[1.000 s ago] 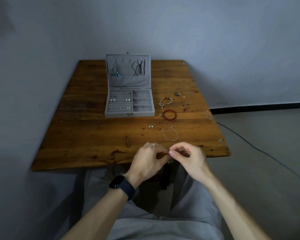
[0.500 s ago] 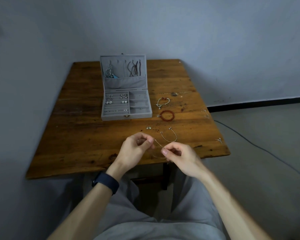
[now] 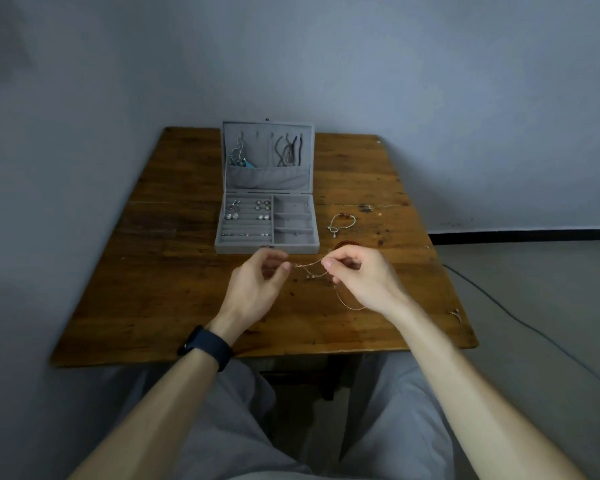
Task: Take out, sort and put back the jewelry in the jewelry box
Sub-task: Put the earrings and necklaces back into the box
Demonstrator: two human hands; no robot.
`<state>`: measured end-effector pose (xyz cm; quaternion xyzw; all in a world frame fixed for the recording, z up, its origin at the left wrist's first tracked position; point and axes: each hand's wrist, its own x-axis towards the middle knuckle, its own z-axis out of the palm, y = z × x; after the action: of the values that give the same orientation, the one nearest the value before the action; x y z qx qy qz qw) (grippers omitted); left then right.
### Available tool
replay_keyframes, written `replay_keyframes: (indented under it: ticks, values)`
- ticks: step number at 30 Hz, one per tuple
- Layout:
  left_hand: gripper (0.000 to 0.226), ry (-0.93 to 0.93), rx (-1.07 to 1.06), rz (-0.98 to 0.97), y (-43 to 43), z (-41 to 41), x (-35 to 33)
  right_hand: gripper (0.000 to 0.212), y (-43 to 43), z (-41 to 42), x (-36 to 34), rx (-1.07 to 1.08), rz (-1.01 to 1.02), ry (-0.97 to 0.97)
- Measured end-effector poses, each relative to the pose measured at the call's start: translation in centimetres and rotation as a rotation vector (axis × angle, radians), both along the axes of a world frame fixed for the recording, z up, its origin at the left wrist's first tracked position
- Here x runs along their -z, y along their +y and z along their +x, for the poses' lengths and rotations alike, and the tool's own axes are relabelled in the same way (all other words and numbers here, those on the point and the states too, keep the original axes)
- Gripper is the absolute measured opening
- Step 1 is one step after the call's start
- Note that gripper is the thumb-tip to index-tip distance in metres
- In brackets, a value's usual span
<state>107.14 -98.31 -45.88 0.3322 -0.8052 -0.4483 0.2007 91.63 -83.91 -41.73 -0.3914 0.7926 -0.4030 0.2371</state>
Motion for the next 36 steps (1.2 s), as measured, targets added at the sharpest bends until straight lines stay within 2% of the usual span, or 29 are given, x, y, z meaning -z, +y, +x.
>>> replay_keyframes:
  ticks: [4, 6, 8, 13, 17, 22, 36]
  values:
    - [0.047, -0.077, -0.099, -0.202, -3.0, 0.6, 0.3, 0.014, -3.1, -1.3, -1.4, 0.008, 0.006, 0.008]
    - [0.056, -0.163, -0.17, -0.397, -4.9, 1.1, 0.8, 0.013, -4.6, -1.9, -1.7, 0.017, 0.025, 0.015]
    - [0.066, -0.283, -0.211, -0.48, -6.6, 1.4, 1.3, 0.013, -6.1, -2.5, -1.8, 0.029, 0.039, 0.018]
    - [0.068, -0.504, -0.199, -0.349, -9.6, 1.4, 2.6, 0.008, -10.0, -3.3, -1.2, 0.058, 0.066, 0.006]
    - [0.064, -0.468, -0.175, -0.273, -9.9, 1.3, 4.0, 0.009, -12.7, -3.9, -0.9, 0.054, 0.127, 0.062]
    - [0.061, -0.437, -0.237, -0.314, -9.4, 0.9, 5.3, 0.011, -15.2, -4.9, -0.6, 0.086, 0.174, 0.082]
    - [0.056, -0.42, -0.226, -0.343, -9.4, 1.2, 5.5, 0.011, -17.2, -6.2, 1.7, 0.133, 0.188, -0.014]
